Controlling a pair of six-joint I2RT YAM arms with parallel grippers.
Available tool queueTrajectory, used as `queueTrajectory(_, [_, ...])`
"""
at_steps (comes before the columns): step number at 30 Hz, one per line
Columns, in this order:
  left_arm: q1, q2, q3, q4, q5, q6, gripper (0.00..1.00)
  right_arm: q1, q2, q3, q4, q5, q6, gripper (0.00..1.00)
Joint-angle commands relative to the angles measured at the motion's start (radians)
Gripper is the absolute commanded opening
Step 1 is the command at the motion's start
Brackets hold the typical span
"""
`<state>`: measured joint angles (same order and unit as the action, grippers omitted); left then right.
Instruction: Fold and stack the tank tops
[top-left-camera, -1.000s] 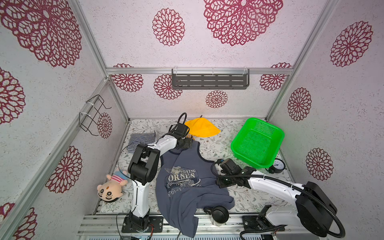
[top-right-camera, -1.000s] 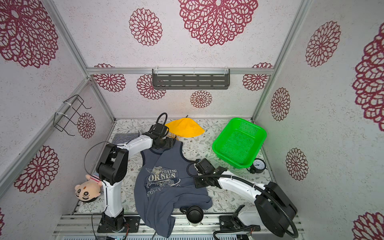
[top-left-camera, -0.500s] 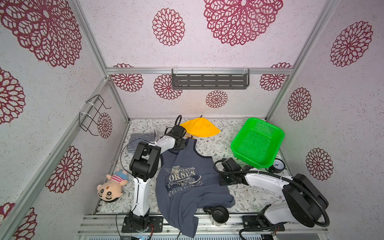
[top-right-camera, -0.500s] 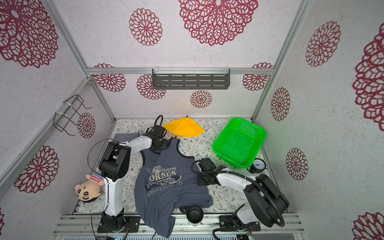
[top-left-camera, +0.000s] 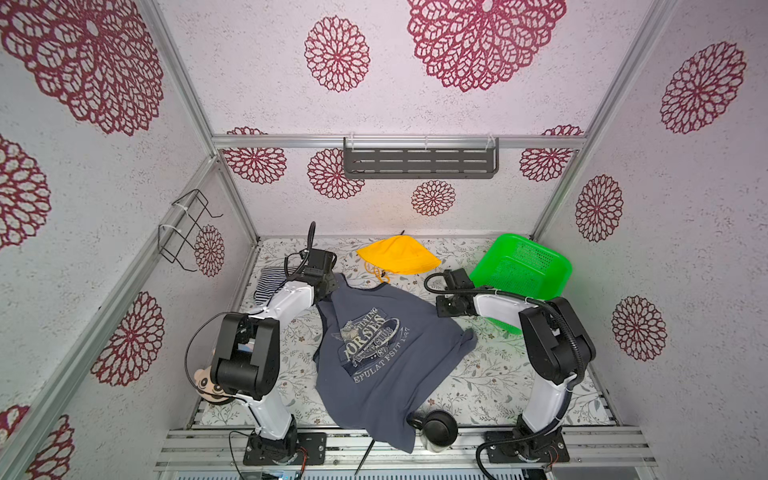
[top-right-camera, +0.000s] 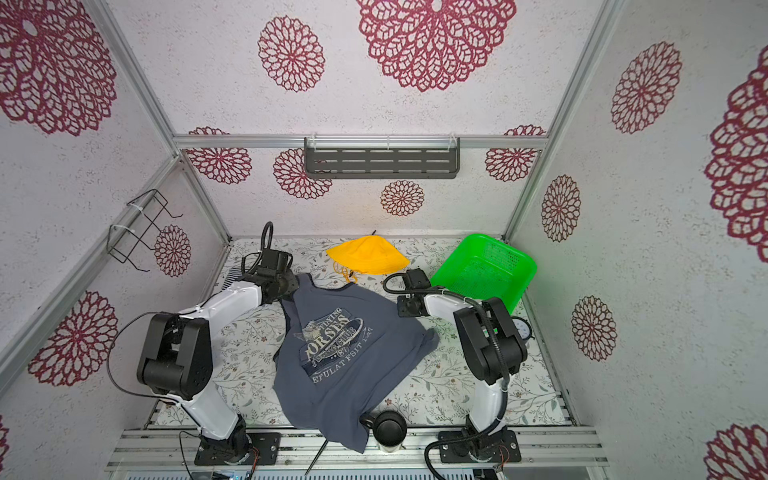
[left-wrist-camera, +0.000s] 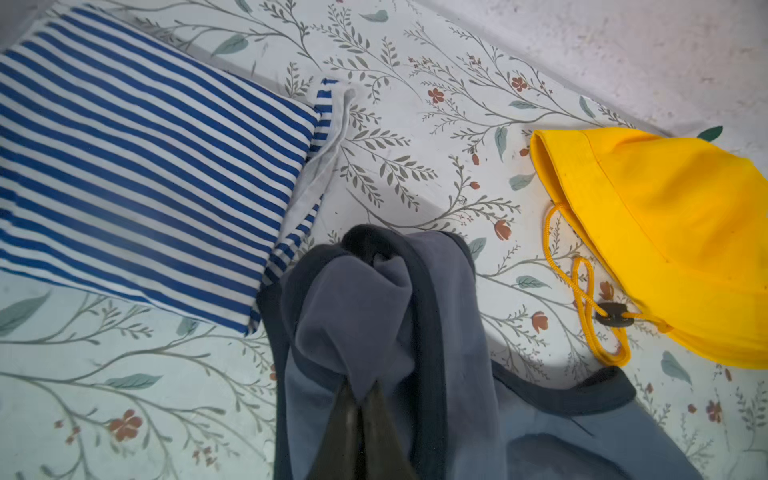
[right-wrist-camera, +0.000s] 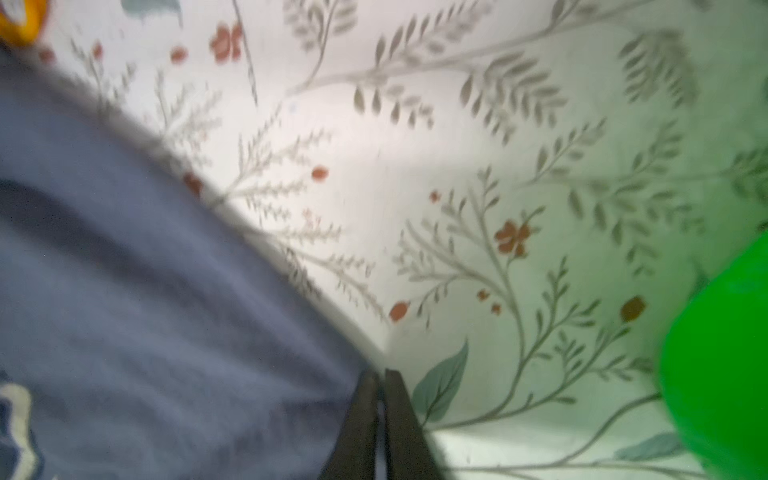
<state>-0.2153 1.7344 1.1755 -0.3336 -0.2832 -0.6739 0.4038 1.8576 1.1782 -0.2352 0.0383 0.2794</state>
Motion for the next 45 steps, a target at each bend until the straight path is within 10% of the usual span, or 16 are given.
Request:
queueTrajectory(1, [-0.002,-0.016,-0.004,0.033,-0.007,-0.03,0.54,-0.023,-0.048,0.105,-0.114,0.023,-0.093,0.43])
queueTrajectory(5, [-0.021,-0.018,0.003,0.036,0.025,-0.042,0.73,-0.024,-0.091,0.103,-0.185,0.01,-0.094,0.51])
queueTrajectory(11, [-0.086,-0.039,-0.002,0.028,0.043,-0.032,0.75,-0.073,-0.336,0.036,-0.248,0.024,-0.059,0.68])
queueTrajectory(17, [-0.15,-0.071,-0.011,0.039,0.033,-0.045,0.74,-0.163,-0.193,0.219,-0.347,0.205,0.011,0.92])
queueTrajectory(30, [-0.177,-0.322,-0.202,-0.013,-0.004,-0.092,0.74,-0.224,0.255,0.646,-0.381,0.24,0.004,0.72])
queueTrajectory(35, [-0.176,-0.389,-0.252,-0.01,-0.034,-0.102,0.74,-0.223,0.229,0.602,-0.359,0.234,-0.044,0.44])
queueTrajectory(45, [-0.178,-0.373,-0.22,-0.018,-0.026,-0.12,0.74,-0.223,0.139,0.483,-0.299,0.179,-0.186,0.33])
